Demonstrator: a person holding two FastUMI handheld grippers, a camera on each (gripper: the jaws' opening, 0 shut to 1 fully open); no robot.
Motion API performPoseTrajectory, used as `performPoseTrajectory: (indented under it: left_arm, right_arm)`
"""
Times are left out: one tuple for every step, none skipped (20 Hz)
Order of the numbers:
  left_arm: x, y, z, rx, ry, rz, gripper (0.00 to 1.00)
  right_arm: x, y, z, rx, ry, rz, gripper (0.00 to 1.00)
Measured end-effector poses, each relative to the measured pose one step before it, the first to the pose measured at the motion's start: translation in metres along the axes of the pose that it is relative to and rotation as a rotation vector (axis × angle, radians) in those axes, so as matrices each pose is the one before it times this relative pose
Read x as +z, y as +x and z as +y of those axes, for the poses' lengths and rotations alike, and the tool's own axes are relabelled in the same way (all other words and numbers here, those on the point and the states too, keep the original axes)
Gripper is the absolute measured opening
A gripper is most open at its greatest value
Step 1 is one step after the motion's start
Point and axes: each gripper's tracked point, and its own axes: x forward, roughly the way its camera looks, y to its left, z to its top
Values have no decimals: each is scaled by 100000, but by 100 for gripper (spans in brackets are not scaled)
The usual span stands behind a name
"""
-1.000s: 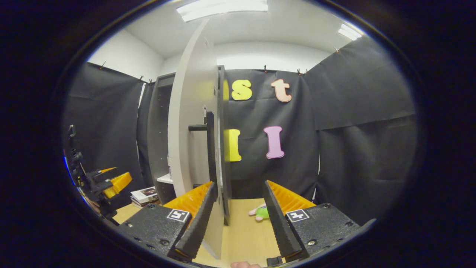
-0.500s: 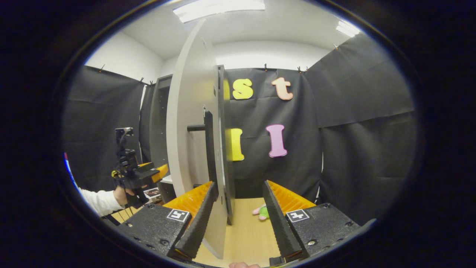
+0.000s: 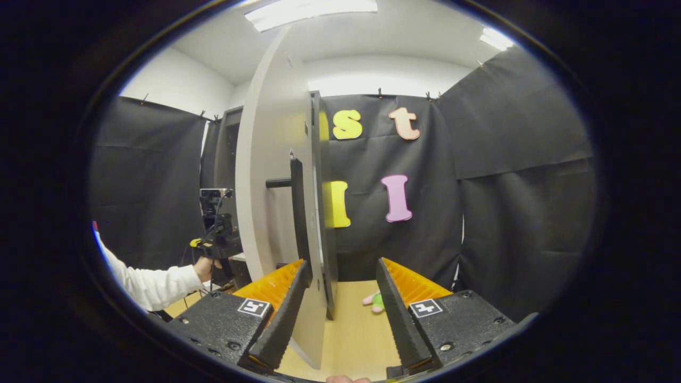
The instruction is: Open the cabinet door with the right hand, grasp the bottle in the cabinet with the left hand and place it on the coaster, then close the cabinet door with the right hand.
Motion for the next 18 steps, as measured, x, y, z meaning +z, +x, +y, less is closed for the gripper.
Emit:
performPoseTrajectory:
  left_arm:
    - [-30, 521, -99, -120, 45, -39, 96]
    - [50, 428, -118, -109, 222, -205, 96]
    - [103, 268, -100, -129, -12, -263, 96]
    - [143, 189, -77, 114, -40, -470, 96]
    - [310, 154, -45, 124, 86, -740, 96]
    - [187, 266, -47, -234, -410, -428, 96]
    - [90, 98, -264, -1558, -1125, -121, 96]
    - [98, -33, -21, -251, -1170, -235, 96]
    - [18, 418, 201, 471, -803, -53, 94]
    - [-74, 191, 222, 189, -1265, 309, 75]
    - [58, 167, 99, -233, -1195, -120, 90]
    - [9, -193, 104, -75, -1228, 266, 77]
    - [194, -227, 129, 403, -912, -286, 66]
    - [338, -345, 146, -378, -555, -169, 73]
    - [282, -418, 222, -122, -459, -373, 73]
    - [497, -812, 211, -317, 109, -934, 73]
    - [528, -1015, 198, -333, 684, -992, 73]
    - [487, -1266, 134, -812, 822, -1347, 73]
  right_arm:
    - [-9, -21, 80, 397, 984, 198, 81]
    - [83, -17, 8, 245, 839, 144, 81]
    - [-13, -38, 67, -29, 537, -98, 83]
    - [34, 9, 15, -57, 168, -130, 81]
    - [4, 12, 17, 5, -4, -157, 81]
    - [32, 22, -8, 60, -181, -106, 81]
    - [2, 9, -33, -9, -166, -26, 81]
    - [23, -18, -30, -67, -219, 29, 81]
    - [-24, -37, -10, -158, -145, -60, 81]
    - [15, 105, -56, -135, 19, -61, 81]
    - [25, 69, 15, 19, 195, -16, 81]
    - [43, -63, 48, 217, 356, -2, 81]
    - [-80, -132, 56, 120, 452, 175, 81]
    - [3, -1, 36, -2, 403, 14, 81]
    - [-27, 8, 16, -55, 116, 66, 81]
    - [23, 5, 3, 13, 82, -135, 81]
    - [27, 22, 8, 117, 71, -249, 81]
    - [33, 5, -2, 206, 89, -159, 81]
